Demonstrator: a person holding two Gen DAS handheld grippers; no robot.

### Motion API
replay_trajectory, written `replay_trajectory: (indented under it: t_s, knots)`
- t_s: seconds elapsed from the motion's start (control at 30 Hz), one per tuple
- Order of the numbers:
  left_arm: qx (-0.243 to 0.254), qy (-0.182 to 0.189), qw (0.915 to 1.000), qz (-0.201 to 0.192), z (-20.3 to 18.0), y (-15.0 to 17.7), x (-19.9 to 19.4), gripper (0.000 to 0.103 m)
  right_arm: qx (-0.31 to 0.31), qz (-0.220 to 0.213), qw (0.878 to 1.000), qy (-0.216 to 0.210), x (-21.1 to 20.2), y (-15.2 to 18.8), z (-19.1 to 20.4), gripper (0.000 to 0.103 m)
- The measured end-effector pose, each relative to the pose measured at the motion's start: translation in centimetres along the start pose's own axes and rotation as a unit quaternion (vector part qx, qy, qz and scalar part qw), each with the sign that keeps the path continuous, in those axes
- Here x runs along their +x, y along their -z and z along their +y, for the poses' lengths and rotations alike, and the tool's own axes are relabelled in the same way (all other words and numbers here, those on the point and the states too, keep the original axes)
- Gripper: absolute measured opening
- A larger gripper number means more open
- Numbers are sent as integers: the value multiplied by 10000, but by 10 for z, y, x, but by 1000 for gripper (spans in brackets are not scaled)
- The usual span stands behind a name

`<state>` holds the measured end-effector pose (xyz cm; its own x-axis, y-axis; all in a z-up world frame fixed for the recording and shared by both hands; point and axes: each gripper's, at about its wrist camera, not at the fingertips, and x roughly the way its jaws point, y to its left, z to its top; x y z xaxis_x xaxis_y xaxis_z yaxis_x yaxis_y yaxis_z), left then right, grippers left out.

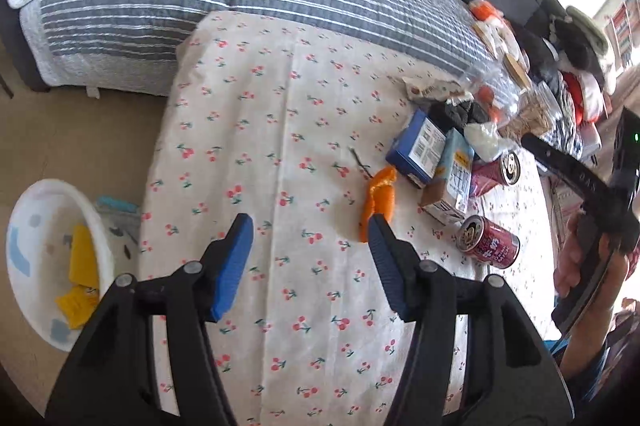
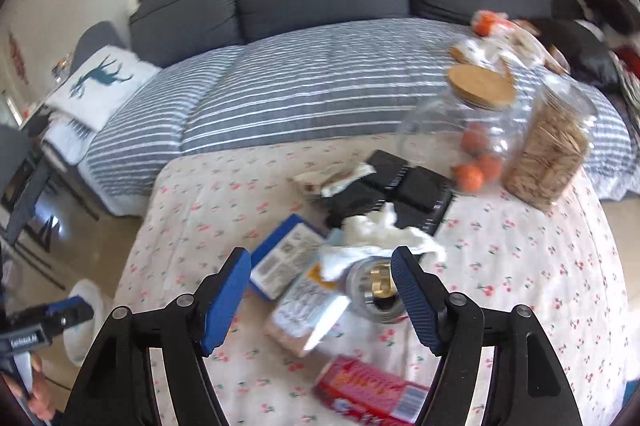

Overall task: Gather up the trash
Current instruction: 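Move both open tools back over the table, then grasp the orange peel with the left tool while the right grasps the white tissue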

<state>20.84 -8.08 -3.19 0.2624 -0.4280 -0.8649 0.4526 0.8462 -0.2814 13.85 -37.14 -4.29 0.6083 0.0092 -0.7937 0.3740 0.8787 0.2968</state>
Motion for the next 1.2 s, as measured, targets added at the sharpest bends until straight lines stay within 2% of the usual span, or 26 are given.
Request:
replay_trajectory:
  t_s: [0.13, 0.27, 0.47, 0.6, 0.63, 0.7, 0.8, 0.87, 1.0, 1.07, 1.2]
  knots:
    - [540, -3, 9981, 299, -41, 0, 31, 61, 241, -56, 9996, 97, 7, -17, -32, 74]
    - [972, -148, 9938, 517, -69, 2, 59, 61, 423, 159, 9990, 77, 29, -23, -46, 74]
    - [1071, -206, 9920, 637, -80, 3, 84, 61, 419, 365, 9984, 76, 48, -17, -52, 74]
    - [1204, -456, 9891, 711, -83, 9, 97, 60, 484, 472, 9977, -52, 56, -15, -51, 74]
    - [1203, -506, 9888, 718, -84, 9, 99, 59, 508, 521, 9973, -74, 60, -14, -51, 74]
    - [1130, -519, 9896, 723, -82, 9, 102, 45, 563, 613, 9965, -102, 66, -10, -50, 73]
    - [1000, -419, 9914, 734, -79, 7, 102, 32, 581, 654, 9960, -186, 69, -7, -49, 61]
    - [1011, -429, 9916, 690, -79, 7, 102, 30, 603, 639, 9958, -265, 68, -7, -48, 49]
    - [1001, -411, 9919, 670, -77, 7, 100, 25, 567, 600, 9960, -329, 67, -7, -44, 35]
    - [1029, -421, 9917, 648, -77, 7, 99, 23, 514, 565, 9964, -375, 65, -8, -41, 17]
    - [986, -396, 9924, 623, -74, 6, 95, 19, 390, 523, 9971, -403, 61, -9, -35, 9]
